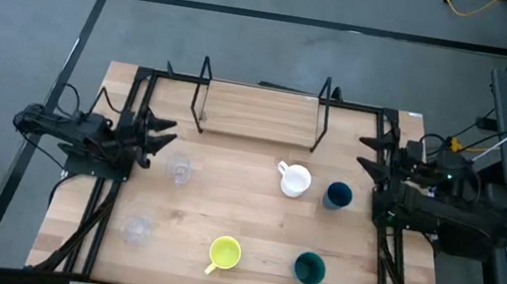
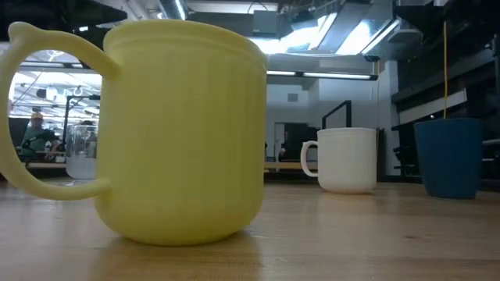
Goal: Stack small to large cups/mugs on shelf
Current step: Put the top transparent mug on the shelf
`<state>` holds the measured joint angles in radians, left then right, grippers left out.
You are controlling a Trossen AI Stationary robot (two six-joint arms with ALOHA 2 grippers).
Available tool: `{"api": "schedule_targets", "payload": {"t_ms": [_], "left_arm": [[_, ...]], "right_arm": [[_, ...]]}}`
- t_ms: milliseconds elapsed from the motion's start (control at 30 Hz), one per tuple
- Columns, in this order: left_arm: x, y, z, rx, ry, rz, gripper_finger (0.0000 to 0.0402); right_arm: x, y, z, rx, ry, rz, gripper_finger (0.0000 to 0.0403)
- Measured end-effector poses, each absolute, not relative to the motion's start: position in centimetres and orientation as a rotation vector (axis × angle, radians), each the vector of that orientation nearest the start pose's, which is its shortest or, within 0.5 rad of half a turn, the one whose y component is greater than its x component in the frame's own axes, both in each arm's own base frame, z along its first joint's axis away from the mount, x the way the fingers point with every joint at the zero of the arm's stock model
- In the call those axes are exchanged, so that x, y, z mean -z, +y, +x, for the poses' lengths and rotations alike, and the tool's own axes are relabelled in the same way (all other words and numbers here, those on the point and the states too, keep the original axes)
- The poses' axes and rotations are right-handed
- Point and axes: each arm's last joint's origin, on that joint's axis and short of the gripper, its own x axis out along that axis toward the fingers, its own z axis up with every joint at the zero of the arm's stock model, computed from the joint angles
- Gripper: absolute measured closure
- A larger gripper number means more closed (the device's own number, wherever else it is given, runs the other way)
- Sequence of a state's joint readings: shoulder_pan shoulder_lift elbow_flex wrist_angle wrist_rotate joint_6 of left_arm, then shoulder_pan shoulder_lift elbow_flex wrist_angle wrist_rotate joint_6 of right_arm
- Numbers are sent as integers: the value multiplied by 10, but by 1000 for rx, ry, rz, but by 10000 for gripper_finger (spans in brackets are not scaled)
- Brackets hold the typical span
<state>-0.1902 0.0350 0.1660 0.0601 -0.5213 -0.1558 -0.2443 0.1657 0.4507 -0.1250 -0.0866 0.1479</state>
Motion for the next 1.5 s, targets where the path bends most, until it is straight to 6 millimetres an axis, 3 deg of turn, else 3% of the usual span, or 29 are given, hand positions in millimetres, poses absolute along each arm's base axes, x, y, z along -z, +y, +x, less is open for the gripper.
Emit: {"api": "schedule_targets", "payload": {"t_ms": [233, 400, 567, 700, 1000, 1300, 1500], "left_arm": [[-252, 2, 81, -487, 105, -323, 179], [-264, -2, 98, -500, 273, -319, 177], [-288, -4, 119, -538, 412, -296, 178], [-300, 1, 130, -621, 582, -366, 178], [-279, 11, 156, -640, 932, -553, 178], [-260, 25, 164, -651, 1151, -681, 178], [-251, 31, 174, -609, 1222, -660, 178]], "right_arm": [[-298, -18, 79, 164, -114, 131, 121], [-298, -19, 85, 168, -86, 131, 121], [-295, -21, 92, 173, -45, 140, 121], [-290, -22, 98, 177, 12, 148, 121], [-280, -25, 107, 184, 124, 169, 121], [-279, -25, 108, 184, 133, 171, 121], [-279, -25, 108, 183, 135, 171, 121]]}}
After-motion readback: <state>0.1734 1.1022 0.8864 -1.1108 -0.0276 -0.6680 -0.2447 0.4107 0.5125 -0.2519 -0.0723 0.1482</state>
